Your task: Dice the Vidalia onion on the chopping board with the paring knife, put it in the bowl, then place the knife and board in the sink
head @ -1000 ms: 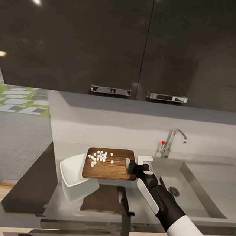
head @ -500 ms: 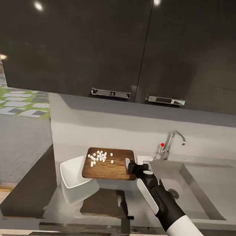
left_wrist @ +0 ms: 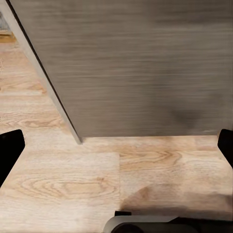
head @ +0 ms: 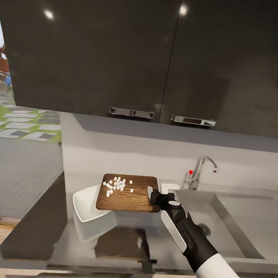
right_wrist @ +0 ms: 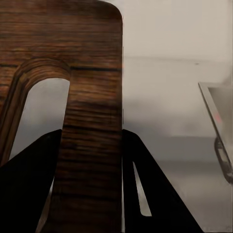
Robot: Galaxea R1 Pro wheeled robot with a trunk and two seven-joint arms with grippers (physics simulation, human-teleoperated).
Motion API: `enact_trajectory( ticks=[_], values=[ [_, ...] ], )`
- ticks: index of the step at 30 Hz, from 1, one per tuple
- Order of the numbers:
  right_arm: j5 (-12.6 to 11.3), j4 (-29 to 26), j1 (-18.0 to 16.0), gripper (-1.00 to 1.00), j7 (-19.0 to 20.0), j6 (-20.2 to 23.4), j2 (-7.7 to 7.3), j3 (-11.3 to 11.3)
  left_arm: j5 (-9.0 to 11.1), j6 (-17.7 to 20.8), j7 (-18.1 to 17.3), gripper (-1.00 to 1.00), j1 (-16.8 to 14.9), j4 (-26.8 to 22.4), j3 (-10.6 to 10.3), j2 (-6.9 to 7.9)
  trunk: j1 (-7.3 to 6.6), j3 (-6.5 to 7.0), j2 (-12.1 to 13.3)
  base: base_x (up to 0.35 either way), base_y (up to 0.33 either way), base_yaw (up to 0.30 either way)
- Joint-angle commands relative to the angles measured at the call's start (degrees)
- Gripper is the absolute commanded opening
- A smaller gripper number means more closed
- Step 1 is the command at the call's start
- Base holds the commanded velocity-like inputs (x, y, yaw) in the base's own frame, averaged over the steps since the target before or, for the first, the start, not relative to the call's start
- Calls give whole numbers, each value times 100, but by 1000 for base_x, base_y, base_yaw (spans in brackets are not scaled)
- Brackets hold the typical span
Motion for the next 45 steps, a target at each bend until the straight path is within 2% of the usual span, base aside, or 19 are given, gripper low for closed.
enact_trajectory(
  ticks=[1, 4, 8, 12, 21, 36, 45],
  values=[
    [-60, -8, -4, -100, -54, 6, -6, 25, 48, -9, 28, 100, 2, -6, -45, 8, 1, 8, -5, -247, 123, 0],
    [-64, -18, -4, -100, -57, 34, -6, 26, 48, -9, 28, 100, 2, -8, -45, 8, 1, 31, -5, -218, 125, 0],
    [-60, -24, -4, -100, -56, 396, 1, 19, 48, -9, 28, 100, 2, -9, -45, 8, 1, 39, -5, -51, 30, 0],
    [-60, -23, -4, -100, -56, 504, 14, 18, 48, -9, 28, 100, 2, -8, -45, 8, 1, 40, -5, -9, 5, 0],
    [-37, -3, -4, -100, -77, 538, 33, 9, 48, 0, 28, 100, 2, 7, -37, 8, 1, 40, -5, -1, 0, 0],
    [-61, -7, -4, -100, -402, 539, 52, 3, 48, -4, 28, 100, 2, -3, -43, 8, 1, 40, -5, 75, 60, 0],
    [-51, -15, -4, -100, -593, 556, 197, 8, 48, -7, 28, 100, 2, -3, -42, 8, 1, 40, -5, 20, 15, 0]
  ],
)
